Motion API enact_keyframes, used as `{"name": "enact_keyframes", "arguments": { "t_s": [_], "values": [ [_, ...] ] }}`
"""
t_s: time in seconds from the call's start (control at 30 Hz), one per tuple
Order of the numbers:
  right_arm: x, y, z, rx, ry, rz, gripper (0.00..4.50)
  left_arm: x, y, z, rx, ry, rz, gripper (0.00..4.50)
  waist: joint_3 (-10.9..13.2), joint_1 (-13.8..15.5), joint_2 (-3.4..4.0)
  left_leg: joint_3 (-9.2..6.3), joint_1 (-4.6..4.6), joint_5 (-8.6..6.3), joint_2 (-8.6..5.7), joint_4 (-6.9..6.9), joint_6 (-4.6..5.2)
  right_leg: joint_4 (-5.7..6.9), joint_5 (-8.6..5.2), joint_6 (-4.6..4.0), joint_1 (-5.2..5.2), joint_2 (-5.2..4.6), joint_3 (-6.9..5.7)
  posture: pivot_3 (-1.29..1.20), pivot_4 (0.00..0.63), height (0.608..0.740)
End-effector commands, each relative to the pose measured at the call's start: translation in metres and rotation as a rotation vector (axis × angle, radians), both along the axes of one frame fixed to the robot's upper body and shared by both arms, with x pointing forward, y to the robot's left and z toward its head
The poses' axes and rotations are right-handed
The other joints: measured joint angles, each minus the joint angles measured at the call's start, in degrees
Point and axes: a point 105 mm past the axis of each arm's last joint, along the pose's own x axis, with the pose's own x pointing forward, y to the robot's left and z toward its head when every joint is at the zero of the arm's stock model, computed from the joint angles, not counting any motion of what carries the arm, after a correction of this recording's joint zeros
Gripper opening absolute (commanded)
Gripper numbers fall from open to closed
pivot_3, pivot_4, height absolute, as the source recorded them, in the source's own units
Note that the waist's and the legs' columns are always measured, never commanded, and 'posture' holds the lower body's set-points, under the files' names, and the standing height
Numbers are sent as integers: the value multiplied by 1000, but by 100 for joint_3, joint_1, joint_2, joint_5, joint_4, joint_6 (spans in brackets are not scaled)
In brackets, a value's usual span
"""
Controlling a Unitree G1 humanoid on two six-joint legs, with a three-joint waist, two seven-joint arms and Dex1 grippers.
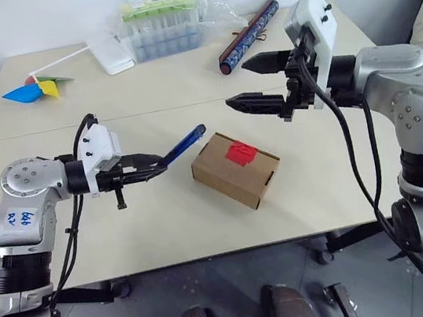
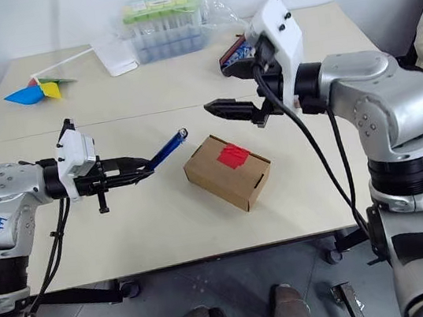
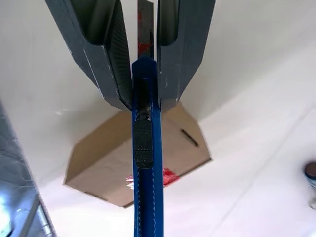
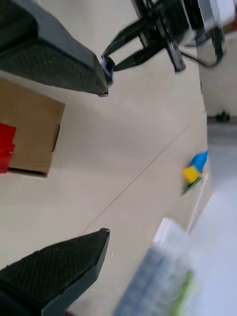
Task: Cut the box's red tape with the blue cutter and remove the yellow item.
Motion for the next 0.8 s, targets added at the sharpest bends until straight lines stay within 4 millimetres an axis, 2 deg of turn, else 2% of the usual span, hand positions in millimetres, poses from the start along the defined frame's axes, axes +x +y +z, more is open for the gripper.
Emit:
{"name": "enact_keyframes", "arguments": {
  "t_s": [0.03,0.1,0.33,0.43,0.53,0.8],
  "values": [
    [-10,4,7,25,113,-12,4479,20,-7,16,70,-264,30,387,0,17,0,3,-6,1,0,3,0,-1,0,0,0,0,-5,0,150,740],
    [-12,6,5,18,180,-22,4479,32,-10,20,94,-362,57,387,0,10,0,11,-11,2,-2,5,0,-2,1,0,0,-1,-11,0,150,740],
    [-16,16,3,19,290,6,4479,41,-23,30,87,-515,32,387,0,-3,0,18,-24,1,-3,-9,0,-7,2,2,-10,-2,-26,0,150,740],
    [-9,22,2,20,321,-4,4479,40,-32,35,52,-540,1,387,0,-10,0,18,-25,1,-4,-9,0,-9,3,4,-10,-2,-27,0,150,740],
    [-5,27,4,48,336,22,4479,37,-37,30,55,-536,-38,387,0,-12,0,18,-25,1,-3,-8,0,-10,3,4,-10,-2,-27,0,150,740],
    [9,33,-3,45,376,40,4479,34,-40,27,56,-543,-55,387,0,-19,0,16,-27,1,-4,-8,0,-12,4,5,-10,-2,-29,0,150,740]
  ]
}}
